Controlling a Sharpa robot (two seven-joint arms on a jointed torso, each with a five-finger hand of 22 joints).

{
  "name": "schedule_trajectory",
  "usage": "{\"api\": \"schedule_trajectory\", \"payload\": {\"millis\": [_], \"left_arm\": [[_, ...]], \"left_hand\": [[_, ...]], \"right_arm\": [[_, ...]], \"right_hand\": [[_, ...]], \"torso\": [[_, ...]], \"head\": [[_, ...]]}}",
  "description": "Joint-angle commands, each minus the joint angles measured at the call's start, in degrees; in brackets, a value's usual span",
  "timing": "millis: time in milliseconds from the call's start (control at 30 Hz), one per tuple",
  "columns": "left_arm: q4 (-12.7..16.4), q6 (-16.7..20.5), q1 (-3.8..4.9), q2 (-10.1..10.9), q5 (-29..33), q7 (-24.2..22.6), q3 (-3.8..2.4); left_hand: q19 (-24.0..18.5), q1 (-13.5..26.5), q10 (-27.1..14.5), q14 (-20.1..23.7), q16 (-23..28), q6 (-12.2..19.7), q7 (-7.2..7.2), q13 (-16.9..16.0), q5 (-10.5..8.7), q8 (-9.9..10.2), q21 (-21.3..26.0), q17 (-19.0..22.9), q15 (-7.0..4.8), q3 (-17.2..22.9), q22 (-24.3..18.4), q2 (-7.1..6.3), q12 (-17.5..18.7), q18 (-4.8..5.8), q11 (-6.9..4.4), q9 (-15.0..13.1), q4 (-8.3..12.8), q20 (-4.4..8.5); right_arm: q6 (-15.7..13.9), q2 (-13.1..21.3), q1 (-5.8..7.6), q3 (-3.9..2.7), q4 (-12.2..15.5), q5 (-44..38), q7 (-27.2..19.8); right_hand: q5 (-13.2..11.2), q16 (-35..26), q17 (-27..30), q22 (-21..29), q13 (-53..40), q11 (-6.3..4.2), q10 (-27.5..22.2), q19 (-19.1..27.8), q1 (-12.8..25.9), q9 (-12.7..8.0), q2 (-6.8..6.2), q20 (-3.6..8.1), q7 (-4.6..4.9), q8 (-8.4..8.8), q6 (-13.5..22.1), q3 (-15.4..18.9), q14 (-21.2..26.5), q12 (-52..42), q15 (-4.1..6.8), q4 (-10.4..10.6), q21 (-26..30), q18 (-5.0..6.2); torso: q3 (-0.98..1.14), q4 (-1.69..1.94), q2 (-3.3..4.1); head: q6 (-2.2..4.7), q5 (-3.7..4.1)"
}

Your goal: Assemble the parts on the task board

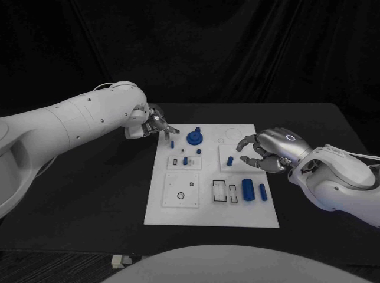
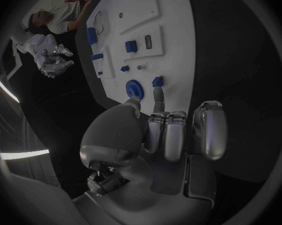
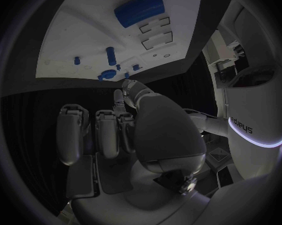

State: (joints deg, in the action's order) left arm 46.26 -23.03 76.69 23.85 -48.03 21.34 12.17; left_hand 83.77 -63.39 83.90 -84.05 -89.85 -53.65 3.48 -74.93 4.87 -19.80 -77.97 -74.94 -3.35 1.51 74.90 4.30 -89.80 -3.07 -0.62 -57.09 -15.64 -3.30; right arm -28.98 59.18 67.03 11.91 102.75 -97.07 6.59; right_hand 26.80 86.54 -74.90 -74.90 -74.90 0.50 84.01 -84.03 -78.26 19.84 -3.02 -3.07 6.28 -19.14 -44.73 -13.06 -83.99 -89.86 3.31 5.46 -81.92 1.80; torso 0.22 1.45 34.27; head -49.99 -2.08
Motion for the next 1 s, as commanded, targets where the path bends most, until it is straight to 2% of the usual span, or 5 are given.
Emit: {"api": "schedule_trajectory", "payload": {"millis": [33,767,1000], "left_arm": [[-0.04,-0.73,-0.22,-0.05,-1.69,-2.28,-0.05],[-0.95,-2.15,-1.45,-0.66,-2.06,-1.67,-0.05],[-1.18,-2.36,-1.57,-0.81,-2.06,-1.60,-0.05]], "left_hand": [[-0.36,-0.53,6.10,-5.95,-0.15,-0.35,-0.09,-15.07,0.15,-0.33,0.16,-15.06,0.44,-0.35,11.25,-0.15,-0.20,0.16,0.30,-0.04,-0.03,-0.16],[-0.66,-0.47,6.10,-5.95,-0.15,-0.57,-0.13,-15.07,0.05,-0.61,0.60,-15.06,0.42,-0.50,11.12,0.01,-0.20,0.05,0.27,-0.22,-0.17,-0.17],[-0.85,-1.31,6.10,-5.95,-0.15,-0.32,-0.18,-15.07,0.76,-0.74,0.77,-15.06,0.42,-0.23,11.07,0.45,-0.20,0.01,0.25,-0.42,0.30,-0.18]], "right_arm": [[-0.87,0.10,-0.09,-0.03,0.17,-0.09,0.28],[-0.63,0.29,-0.10,-0.03,0.34,-0.09,0.59],[-0.46,0.28,-0.10,-0.03,0.34,-0.09,0.69]], "right_hand": [[0.23,-0.06,-5.60,-12.48,-15.10,0.53,5.99,-2.30,0.30,-0.09,-0.04,-0.25,0.13,0.27,-0.30,-0.01,-4.20,-0.14,-0.41,0.25,-0.19,0.18],[0.27,-0.05,-5.60,-12.47,-15.10,0.55,5.99,-2.30,0.29,-0.13,-0.05,-0.26,0.14,0.32,-0.31,-0.03,-4.21,-0.14,-0.42,0.25,-0.17,0.19],[0.27,-0.05,-5.60,-12.47,-15.10,0.55,5.99,-2.30,0.29,-0.13,-0.05,-0.26,0.14,0.32,-0.31,-0.03,-4.21,-0.14,-0.42,0.25,-0.17,0.19]], "torso": [[0.01,-0.04,-0.01],[0.01,0.02,-0.05],[0.01,-0.04,0.05]], "head": [[-0.01,-0.11],[-0.01,0.12],[-0.01,0.22]]}}
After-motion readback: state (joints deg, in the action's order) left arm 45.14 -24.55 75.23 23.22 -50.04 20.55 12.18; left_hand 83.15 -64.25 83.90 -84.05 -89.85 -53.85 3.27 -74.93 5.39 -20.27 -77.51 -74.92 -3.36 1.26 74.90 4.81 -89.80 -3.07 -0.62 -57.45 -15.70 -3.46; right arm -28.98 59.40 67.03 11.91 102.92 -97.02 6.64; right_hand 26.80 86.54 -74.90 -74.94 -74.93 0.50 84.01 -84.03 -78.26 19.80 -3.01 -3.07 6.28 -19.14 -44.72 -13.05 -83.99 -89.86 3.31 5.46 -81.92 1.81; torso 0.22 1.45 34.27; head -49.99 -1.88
